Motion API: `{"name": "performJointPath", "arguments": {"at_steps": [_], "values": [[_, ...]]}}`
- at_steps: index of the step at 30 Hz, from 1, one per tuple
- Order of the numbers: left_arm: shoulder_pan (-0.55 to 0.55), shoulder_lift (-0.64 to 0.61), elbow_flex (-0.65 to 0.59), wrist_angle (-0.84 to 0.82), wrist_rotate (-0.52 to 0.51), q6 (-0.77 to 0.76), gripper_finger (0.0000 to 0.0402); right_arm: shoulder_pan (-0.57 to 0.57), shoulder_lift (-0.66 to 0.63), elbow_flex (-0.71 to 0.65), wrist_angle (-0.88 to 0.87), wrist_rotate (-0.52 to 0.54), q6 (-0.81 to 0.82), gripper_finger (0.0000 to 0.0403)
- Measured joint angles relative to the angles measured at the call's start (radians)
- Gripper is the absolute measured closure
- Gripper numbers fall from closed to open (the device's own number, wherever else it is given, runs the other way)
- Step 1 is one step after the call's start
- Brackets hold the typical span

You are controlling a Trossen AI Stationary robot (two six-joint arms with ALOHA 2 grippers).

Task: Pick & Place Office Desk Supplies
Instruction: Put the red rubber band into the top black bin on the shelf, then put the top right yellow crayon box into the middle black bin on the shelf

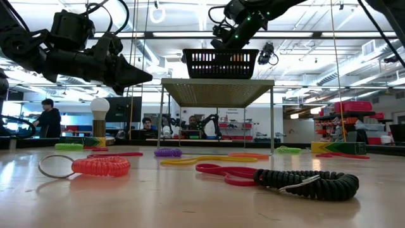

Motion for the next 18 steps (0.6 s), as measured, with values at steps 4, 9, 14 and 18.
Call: {"name": "performJointPath", "arguments": {"at_steps": [4, 9, 14, 18], "values": [[0.000, 0.000, 0.000, 0.000, 0.000, -0.001, 0.0387, 0.000, -0.012, 0.000, -0.006, 0.064, 0.010, 0.0282], [0.000, 0.000, 0.000, -0.001, 0.000, -0.003, 0.0387, 0.000, -0.049, 0.000, -0.038, 0.101, 0.015, 0.0243], [0.000, 0.000, 0.000, -0.001, 0.000, -0.003, 0.0387, 0.000, -0.139, 0.000, -0.104, 0.151, -0.001, 0.0259], [0.000, 0.000, 0.000, -0.017, 0.020, -0.004, 0.0387, 0.000, -0.228, 0.000, -0.182, 0.171, -0.037, 0.0313]]}}
